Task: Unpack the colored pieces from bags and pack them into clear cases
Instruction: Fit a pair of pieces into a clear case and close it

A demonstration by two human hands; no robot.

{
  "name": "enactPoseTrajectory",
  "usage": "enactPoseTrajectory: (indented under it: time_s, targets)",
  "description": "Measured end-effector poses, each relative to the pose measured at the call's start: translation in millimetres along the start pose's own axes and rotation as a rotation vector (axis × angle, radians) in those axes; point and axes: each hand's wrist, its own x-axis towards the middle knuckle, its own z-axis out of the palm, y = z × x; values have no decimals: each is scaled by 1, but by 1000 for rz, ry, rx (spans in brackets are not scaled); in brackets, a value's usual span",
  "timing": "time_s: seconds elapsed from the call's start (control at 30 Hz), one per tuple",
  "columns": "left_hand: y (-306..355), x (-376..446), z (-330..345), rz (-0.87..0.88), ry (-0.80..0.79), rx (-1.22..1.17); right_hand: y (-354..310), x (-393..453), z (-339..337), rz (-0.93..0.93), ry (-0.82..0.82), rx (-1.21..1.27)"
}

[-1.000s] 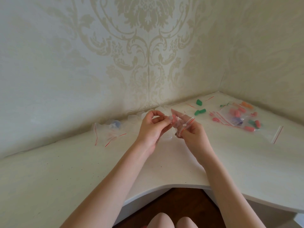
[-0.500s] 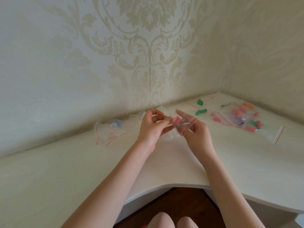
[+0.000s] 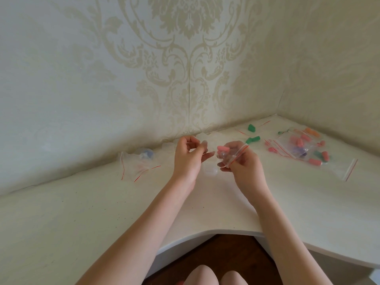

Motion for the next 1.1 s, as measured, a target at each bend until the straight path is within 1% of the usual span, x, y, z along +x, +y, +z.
enactPoseTrajectory:
  time_s: [0.07, 0.13, 0.2, 0.27, 0.37, 0.43, 0.5, 0.57, 0.7, 0.73, 0.77, 0.87, 0.9, 0.97, 1.07, 1.1]
  targets:
    - [1, -1, 1, -5, 41, 20, 1, -1, 2, 0, 2, -93]
    - [1, -1, 0, -12, 87, 38, 2, -3, 4, -12, -52, -222]
    - [4, 2, -3, 4, 132, 57, 1, -5, 5, -33, -104, -249]
    - [6, 4, -7, 37, 155, 60, -1, -6, 4, -55, -119, -256]
    - [8, 2, -10, 131, 208, 115, -3, -7, 2, -138, -113, -266]
    - [12, 4, -15, 249, 290, 178, -4, -8, 1, -170, -79, -225]
    - [19, 10, -28, 401, 384, 314, -4, -7, 0, -148, -24, -140]
    - [29, 14, -43, 502, 436, 511, -4, -6, -1, -113, 16, -78]
    - [44, 13, -83, 543, 469, 843, -2, -5, 0, -106, 28, -120]
    - [46, 13, -96, 550, 442, 965, -1, -5, 1, -106, 29, -126]
    - [46, 13, -109, 562, 357, 1096, -1, -5, 1, -105, 32, -130]
    - [38, 15, -145, 592, -54, 1472, 0, -4, 0, -100, 36, -139]
    - [35, 14, -154, 556, -135, 1538, 1, -4, 0, -100, 33, -149]
    - [38, 9, -162, 450, -161, 1564, 1, -4, 1, -94, 27, -165]
    - [42, 3, -161, 384, -62, 1474, 2, -3, 0, -78, 23, -178]
    - [42, 2, -161, 365, -19, 1490, 3, -3, -1, -75, 21, -184]
